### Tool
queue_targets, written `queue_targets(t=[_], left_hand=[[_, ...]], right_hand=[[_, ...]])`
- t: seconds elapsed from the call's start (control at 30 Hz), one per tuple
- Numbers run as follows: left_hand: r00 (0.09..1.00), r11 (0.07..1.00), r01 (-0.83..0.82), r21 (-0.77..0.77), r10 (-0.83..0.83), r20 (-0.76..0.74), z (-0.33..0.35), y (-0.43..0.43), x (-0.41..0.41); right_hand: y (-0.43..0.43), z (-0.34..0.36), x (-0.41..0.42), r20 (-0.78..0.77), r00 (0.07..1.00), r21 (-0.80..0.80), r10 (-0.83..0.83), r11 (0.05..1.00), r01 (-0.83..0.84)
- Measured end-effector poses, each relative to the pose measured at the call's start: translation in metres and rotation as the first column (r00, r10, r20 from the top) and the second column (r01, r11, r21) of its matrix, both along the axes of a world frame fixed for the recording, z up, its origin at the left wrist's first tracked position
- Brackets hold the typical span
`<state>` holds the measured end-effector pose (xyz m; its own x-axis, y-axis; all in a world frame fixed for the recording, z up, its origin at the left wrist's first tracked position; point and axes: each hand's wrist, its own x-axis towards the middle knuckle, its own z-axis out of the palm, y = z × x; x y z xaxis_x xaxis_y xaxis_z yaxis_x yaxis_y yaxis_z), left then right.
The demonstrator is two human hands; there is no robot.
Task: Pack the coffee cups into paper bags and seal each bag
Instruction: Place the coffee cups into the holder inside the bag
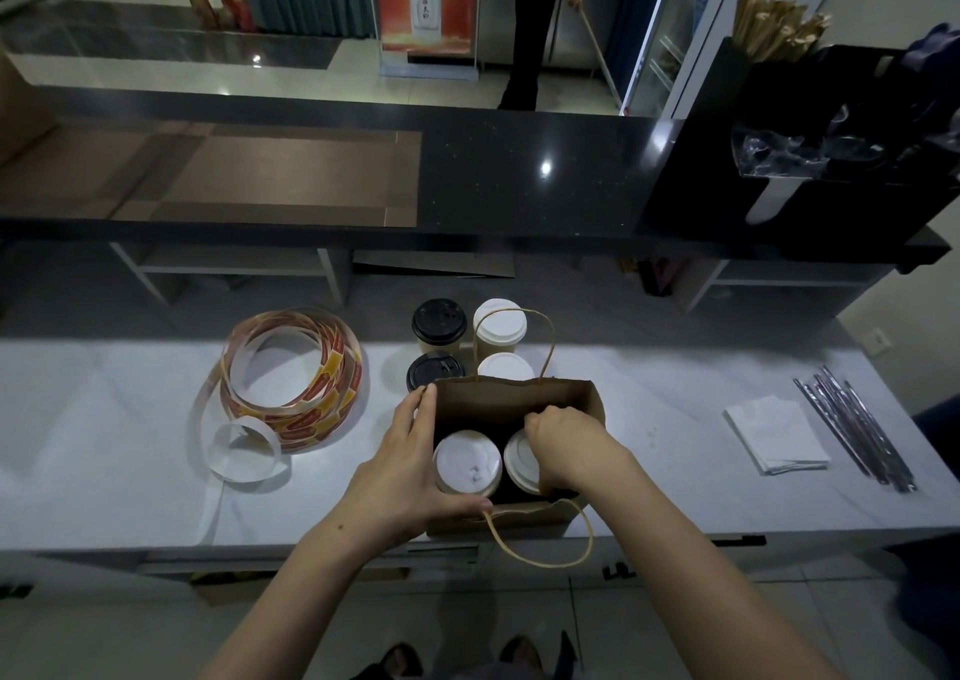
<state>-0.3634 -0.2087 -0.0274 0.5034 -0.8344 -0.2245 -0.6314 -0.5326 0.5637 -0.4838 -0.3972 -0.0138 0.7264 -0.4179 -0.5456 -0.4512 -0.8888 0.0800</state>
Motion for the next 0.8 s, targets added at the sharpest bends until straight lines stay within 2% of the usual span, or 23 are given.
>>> queue_targets(t=[0.6, 0.8], left_hand=[[1.0, 0.999, 0.01, -0.031, -0.01, 0.006, -0.001, 0.0014, -0.0013], [1.0, 0.999, 0.007, -0.04, -0.007, 0.004, -0.0064, 0.0009, 0.0016]], right_hand=[[-0.0038, -0.0024, -0.0059, 0.035, 0.997, 0.073, -0.064, 0.995, 0.061], [-0.008, 0.0031, -0.0083, 0.091, 0.989, 0.151, -0.121, 0.983, 0.106]])
